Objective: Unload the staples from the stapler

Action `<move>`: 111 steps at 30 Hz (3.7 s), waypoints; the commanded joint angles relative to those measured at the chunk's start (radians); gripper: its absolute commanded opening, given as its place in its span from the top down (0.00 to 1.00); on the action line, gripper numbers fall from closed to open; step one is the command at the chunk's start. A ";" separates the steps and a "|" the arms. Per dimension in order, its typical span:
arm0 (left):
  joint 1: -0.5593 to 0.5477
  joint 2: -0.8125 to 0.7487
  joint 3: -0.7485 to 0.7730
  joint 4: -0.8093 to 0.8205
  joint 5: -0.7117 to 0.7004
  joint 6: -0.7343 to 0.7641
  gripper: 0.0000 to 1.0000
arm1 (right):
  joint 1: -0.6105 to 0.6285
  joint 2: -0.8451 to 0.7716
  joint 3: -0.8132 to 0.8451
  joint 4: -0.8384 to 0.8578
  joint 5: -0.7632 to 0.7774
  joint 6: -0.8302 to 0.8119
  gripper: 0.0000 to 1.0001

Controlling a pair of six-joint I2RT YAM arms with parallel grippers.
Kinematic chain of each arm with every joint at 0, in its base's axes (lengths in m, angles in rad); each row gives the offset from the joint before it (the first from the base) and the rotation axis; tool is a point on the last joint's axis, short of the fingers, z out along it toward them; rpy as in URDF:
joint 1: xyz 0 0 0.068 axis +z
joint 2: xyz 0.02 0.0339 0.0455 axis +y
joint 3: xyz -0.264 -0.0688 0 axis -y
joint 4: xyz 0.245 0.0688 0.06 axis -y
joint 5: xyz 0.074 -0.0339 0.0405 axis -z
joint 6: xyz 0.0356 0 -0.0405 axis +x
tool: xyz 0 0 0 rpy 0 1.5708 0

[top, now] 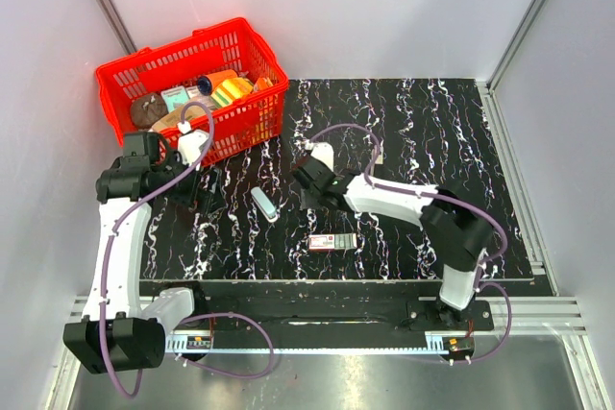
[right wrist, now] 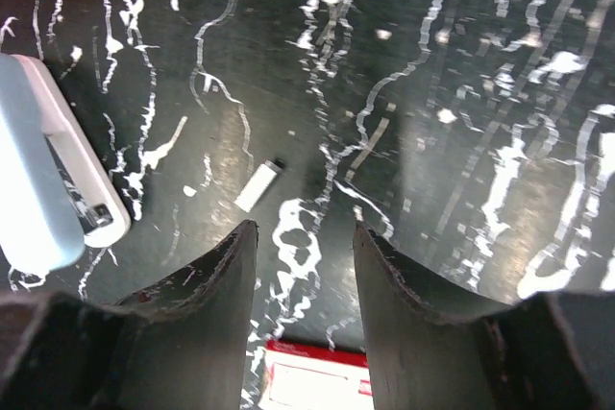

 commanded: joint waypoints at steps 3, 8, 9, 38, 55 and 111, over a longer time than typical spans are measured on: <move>0.002 0.015 -0.012 0.063 0.019 -0.004 0.01 | -0.001 0.118 0.141 0.034 -0.093 0.014 0.52; -0.004 0.012 -0.021 0.080 0.019 0.002 0.01 | -0.024 0.163 0.186 0.000 -0.125 0.052 0.52; -0.004 0.018 -0.017 0.080 0.017 0.001 0.01 | -0.029 0.175 0.198 -0.017 -0.128 0.057 0.52; -0.266 0.098 0.046 0.148 -0.099 -0.120 0.01 | -0.084 0.172 0.177 -0.087 -0.162 0.051 0.92; -0.297 0.085 -0.012 0.160 -0.105 -0.110 0.01 | -0.086 0.051 0.008 0.134 -0.375 -0.290 0.50; -0.297 -0.008 -0.040 0.149 -0.151 -0.093 0.01 | -0.380 0.140 -0.092 0.168 -0.840 0.057 0.64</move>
